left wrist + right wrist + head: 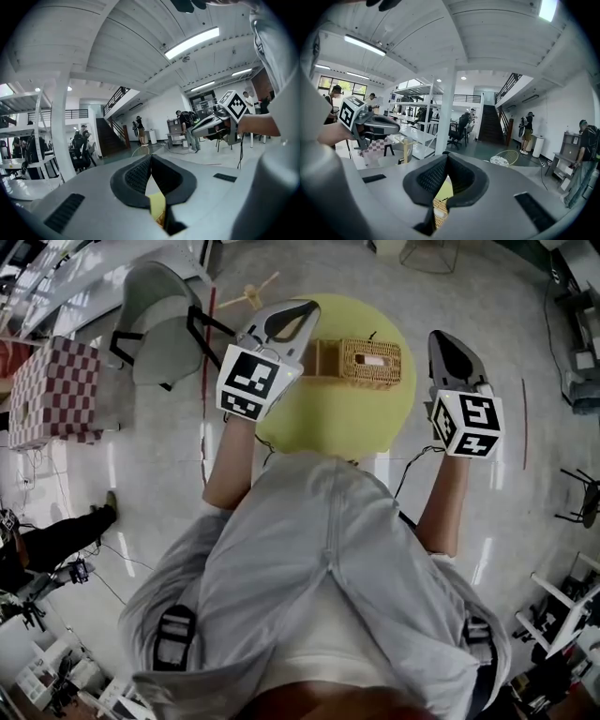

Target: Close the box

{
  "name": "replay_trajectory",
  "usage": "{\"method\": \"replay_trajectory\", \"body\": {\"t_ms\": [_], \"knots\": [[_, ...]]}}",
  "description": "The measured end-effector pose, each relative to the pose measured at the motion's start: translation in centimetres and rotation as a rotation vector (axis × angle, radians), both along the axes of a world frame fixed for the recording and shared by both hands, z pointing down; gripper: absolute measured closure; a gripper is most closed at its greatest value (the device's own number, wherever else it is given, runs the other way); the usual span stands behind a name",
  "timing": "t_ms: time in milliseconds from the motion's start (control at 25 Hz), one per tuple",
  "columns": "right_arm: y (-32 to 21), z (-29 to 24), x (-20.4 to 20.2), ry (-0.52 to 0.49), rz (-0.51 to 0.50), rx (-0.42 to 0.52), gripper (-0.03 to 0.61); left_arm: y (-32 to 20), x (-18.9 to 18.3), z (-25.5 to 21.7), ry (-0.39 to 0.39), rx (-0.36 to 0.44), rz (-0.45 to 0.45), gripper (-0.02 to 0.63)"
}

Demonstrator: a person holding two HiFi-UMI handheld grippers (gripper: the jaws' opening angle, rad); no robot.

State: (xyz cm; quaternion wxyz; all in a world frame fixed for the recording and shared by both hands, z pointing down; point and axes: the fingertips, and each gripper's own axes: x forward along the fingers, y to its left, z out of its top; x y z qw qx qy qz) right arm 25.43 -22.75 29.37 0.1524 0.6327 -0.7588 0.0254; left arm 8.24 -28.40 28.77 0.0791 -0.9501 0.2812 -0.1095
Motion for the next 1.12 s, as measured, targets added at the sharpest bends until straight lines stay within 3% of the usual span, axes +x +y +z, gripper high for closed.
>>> {"method": "replay_trajectory", "body": {"t_ms": [400,600,1120], "knots": [[0.0,0.2,-1.2,0.013,-0.021,-0.015,0.555,0.5,0.2,0.0,-0.019,0.015,0.020,0.584],[-0.3,0.9,-1.1,0.007,-0.020,-0.029,0.555,0.5,0.3,0.2,0.014,-0.016,0.030,0.584],[-0.4,2.0,-1.1,0.000,-0.019,-0.057,0.555,0.3,0.3,1.5,-0.013,-0.033,0.024,0.584]]}}
